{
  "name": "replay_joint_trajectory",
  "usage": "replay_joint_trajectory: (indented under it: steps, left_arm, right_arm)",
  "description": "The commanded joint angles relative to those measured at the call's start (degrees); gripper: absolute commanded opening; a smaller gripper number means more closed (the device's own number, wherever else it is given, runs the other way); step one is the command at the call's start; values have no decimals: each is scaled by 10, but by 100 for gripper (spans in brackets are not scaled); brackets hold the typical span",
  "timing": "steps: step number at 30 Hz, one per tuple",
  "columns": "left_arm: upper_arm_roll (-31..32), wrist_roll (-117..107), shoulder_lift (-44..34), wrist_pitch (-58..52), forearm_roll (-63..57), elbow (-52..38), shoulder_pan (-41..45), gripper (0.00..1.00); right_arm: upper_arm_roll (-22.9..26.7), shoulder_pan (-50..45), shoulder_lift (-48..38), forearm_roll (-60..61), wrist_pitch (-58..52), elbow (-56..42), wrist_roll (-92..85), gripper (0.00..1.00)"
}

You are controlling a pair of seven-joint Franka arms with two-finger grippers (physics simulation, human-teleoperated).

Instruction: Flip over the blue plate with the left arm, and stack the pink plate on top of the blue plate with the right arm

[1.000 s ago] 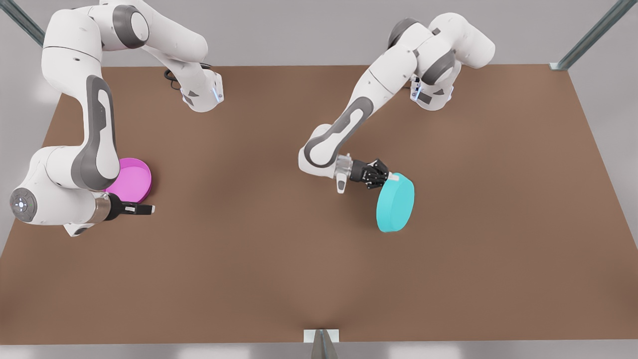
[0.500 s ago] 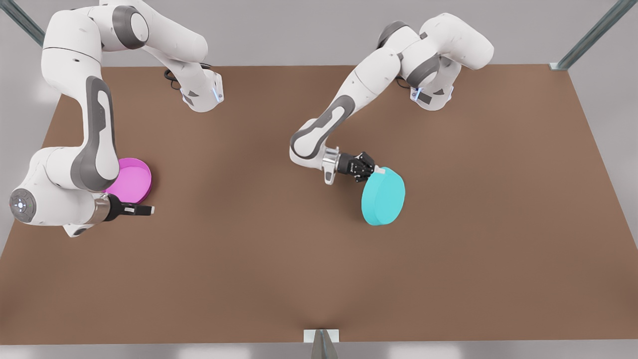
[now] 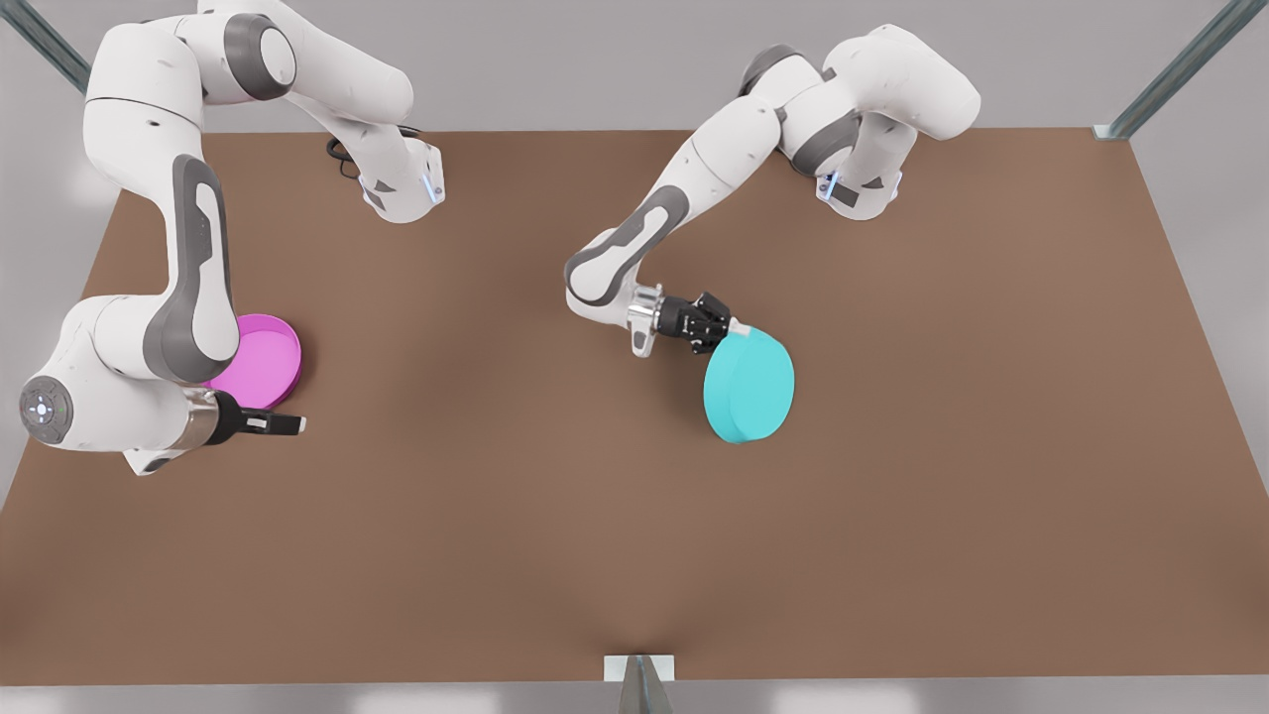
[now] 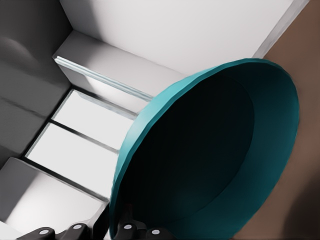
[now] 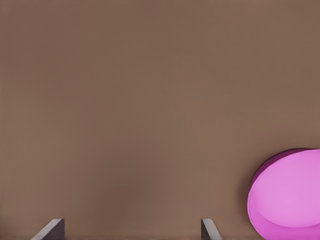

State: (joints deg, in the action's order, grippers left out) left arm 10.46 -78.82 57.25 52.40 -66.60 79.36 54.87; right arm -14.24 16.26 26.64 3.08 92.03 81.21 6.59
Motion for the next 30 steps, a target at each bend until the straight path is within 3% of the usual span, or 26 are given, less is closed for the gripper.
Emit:
replay_joint_trajectory:
  steps: [1, 4, 11, 16, 18, 21, 27, 30]
  left_arm:
    - [0, 0, 1, 0, 2, -1, 1, 100]
    - [-1, -1, 9, -5, 2, -10, 9, 100]
    - [12, -2, 16, -5, 60, -46, 11, 100]
    - [19, -4, 15, -7, 149, -73, 12, 100]
    - [25, -4, 15, -12, 176, -81, 12, 100]
    - [34, -4, 14, -25, 221, -93, 12, 100]
    - [97, -3, 11, -73, 266, -123, 11, 100]
    - [147, -1, 11, -98, 281, -215, 10, 100]
  right_arm:
    - [0, 0, 0, 0, 0, 0, 0, 100]
    - [0, 29, -3, -4, 1, 44, -8, 100]
    - [-1, 216, -30, -74, -1, 122, -198, 100]
    - [-3, 342, 6, -39, 58, 137, -316, 100]
    - [-3, 368, 4, -18, 73, 193, -323, 100]
    - [-61, 431, 0, -15, 179, 293, -343, 100]
    - [-62, 430, 4, -19, 224, 285, -391, 100]
    - [-61, 428, 18, -21, 231, 263, -476, 100]
